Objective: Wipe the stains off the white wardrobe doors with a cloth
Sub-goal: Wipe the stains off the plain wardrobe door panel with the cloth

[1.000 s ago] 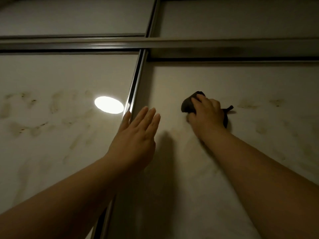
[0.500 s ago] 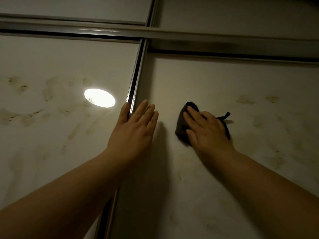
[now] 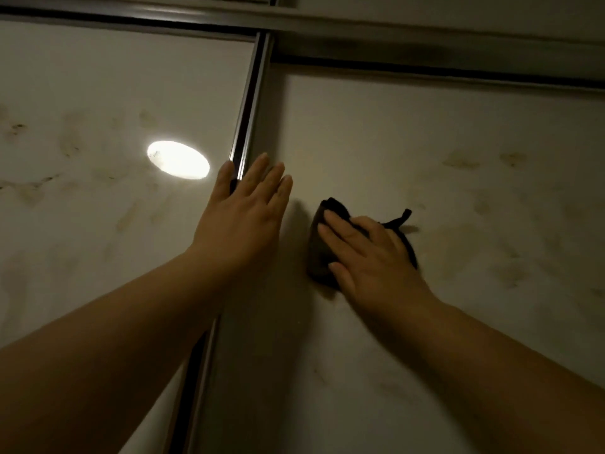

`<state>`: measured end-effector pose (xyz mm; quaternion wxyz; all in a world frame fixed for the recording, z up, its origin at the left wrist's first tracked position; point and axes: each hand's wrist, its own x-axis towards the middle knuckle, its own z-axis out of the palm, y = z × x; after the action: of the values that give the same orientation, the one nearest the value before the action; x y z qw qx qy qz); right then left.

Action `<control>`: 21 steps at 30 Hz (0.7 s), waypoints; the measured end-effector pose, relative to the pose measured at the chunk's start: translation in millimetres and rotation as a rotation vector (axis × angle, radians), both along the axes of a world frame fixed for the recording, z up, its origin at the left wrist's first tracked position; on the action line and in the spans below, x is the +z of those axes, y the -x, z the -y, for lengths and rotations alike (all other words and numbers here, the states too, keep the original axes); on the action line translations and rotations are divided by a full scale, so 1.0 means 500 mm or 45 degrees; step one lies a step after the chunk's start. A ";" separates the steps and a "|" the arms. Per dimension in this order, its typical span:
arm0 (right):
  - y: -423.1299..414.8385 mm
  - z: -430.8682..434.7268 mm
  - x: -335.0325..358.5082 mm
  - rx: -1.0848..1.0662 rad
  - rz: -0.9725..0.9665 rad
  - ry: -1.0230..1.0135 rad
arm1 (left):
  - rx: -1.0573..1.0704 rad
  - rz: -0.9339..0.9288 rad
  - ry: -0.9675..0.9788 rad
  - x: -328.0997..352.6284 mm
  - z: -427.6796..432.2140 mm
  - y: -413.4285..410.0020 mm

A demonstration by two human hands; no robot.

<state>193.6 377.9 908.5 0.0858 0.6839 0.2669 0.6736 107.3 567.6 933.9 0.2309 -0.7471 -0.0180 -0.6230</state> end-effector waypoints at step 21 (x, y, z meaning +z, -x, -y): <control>0.026 0.039 -0.034 -0.059 -0.212 -0.172 | -0.089 -0.018 -0.053 -0.049 0.016 0.003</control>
<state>180.7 358.6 891.7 0.0325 0.7475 0.2111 0.6289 105.8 559.3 909.4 0.2246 -0.7467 0.0226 -0.6258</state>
